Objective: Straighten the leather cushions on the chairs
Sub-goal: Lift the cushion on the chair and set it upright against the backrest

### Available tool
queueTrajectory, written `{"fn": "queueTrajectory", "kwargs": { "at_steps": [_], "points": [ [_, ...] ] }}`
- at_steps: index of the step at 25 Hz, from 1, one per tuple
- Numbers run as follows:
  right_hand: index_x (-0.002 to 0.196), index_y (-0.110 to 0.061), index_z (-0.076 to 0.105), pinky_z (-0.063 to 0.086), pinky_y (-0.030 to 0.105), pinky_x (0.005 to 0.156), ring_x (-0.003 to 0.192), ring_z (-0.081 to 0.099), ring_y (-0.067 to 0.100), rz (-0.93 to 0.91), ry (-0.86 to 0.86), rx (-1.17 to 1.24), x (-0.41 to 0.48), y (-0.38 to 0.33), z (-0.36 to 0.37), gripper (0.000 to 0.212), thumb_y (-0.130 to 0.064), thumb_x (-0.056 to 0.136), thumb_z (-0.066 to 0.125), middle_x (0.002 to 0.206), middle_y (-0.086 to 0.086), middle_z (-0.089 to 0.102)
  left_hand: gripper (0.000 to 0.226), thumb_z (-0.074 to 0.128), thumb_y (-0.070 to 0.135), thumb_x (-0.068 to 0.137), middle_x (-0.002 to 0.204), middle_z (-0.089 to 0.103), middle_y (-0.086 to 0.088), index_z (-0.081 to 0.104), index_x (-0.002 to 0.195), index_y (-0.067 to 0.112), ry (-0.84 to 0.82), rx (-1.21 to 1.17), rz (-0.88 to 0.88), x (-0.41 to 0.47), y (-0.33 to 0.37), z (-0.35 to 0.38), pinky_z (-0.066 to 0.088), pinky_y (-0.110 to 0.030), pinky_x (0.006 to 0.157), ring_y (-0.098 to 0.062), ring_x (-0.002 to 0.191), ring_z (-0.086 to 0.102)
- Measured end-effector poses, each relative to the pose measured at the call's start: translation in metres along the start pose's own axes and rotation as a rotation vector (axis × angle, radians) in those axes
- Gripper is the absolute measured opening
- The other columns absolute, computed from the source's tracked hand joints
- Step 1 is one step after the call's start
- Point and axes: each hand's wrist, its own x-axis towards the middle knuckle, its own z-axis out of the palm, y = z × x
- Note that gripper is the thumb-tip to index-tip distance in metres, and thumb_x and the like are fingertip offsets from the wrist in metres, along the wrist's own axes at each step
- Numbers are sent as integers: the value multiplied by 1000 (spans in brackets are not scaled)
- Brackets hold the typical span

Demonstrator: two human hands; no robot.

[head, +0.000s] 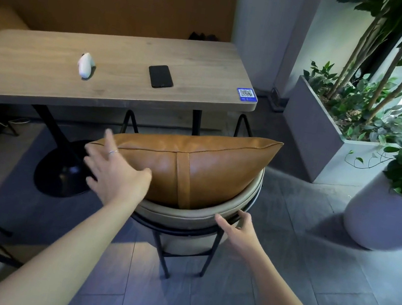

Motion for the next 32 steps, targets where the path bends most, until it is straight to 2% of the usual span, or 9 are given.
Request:
{"fn": "queueTrajectory", "kwargs": {
  "at_steps": [3,7,9,12,15,17,20,26,32],
  "points": [
    [143,-33,45,61,37,62,100,69,25,35,39,5,5,-2,-33,70,-57,83,72,117,-4,58,123,83,46,72,170,-7,-14,-5,157,41,-102,302,441,-28,25,17,0,-61,118,-36,154,-9],
    [155,-37,27,62,44,75,108,68,29,14,38,-8,22,-22,-60,83,-52,86,70,117,-4,59,136,78,66,68,167,-22,-14,-28,150,44,-203,543,722,-67,54,68,-9,-64,116,-39,150,-24],
    [157,-40,19,60,53,88,118,63,33,21,30,11,31,-31,-68,89,-52,86,71,139,2,56,140,78,69,66,166,-24,-15,-35,146,46,-233,597,762,-80,67,93,-10,-66,115,-42,149,-27],
    [158,-43,16,61,53,84,125,57,35,48,21,46,42,-39,-77,96,-53,83,75,160,4,40,141,79,65,68,166,-24,-17,-37,146,44,-243,671,760,-90,73,119,-4,-71,115,-45,149,-25],
    [158,-43,17,62,39,66,107,64,25,13,-24,48,52,-45,-76,98,-51,80,77,154,1,48,141,80,52,74,165,-25,-19,-42,143,40,-197,734,742,-95,67,132,0,-72,114,-45,150,-20],
    [158,-42,20,62,42,80,111,65,24,-42,-31,9,61,-46,-67,98,-43,79,78,146,0,56,140,80,48,76,166,-22,-19,-42,143,39,-180,748,751,-95,63,135,1,-71,114,-45,151,-16],
    [158,-44,19,63,41,74,96,68,20,-30,-21,67,67,-52,-56,100,-34,77,76,138,2,60,139,82,46,75,168,-17,-18,-38,146,42,-194,733,773,-91,61,137,2,-70,115,-43,152,-14],
    [157,-46,18,59,58,91,119,62,38,53,-97,139,74,-60,-54,103,-24,76,77,145,8,56,139,86,46,70,170,-7,-16,-28,151,45,-203,721,805,-82,53,136,8,-69,115,-41,154,-8],
    [153,-41,34,60,57,90,113,66,37,69,-110,270,72,-56,-51,100,-21,65,79,136,8,63,138,84,51,69,170,-6,-15,-27,151,46,-204,733,805,-83,52,134,11,-69,116,-41,154,-5]
  ]
}}
